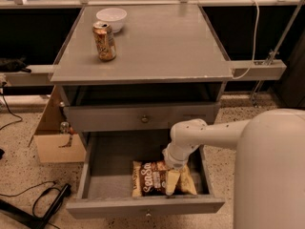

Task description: Pick brown chip bag from middle drawer and place on counter

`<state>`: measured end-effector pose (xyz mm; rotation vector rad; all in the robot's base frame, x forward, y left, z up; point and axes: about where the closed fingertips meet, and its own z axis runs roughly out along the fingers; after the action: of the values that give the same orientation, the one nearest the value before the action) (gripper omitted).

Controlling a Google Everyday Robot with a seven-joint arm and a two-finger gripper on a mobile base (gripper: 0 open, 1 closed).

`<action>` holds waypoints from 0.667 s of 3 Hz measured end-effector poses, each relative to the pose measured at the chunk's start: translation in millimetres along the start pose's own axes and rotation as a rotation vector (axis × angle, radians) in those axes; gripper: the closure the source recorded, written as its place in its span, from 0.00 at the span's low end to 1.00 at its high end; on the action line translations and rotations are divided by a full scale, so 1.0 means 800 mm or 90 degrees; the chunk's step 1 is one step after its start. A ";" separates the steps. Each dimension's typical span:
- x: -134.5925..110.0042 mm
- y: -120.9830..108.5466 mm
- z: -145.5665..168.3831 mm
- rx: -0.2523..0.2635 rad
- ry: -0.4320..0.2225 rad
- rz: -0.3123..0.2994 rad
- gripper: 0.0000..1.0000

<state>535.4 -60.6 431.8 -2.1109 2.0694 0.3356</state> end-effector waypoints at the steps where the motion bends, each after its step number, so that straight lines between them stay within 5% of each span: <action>1: 0.004 -0.003 0.038 -0.019 0.007 -0.005 0.18; 2: 0.004 -0.002 0.041 -0.022 0.007 -0.004 0.42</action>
Offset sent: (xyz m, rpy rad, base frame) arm 0.0013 0.0049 -0.0269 -0.0100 0.0232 0.0145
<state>535.3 -54.8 399.5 -2.1433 2.0762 0.3620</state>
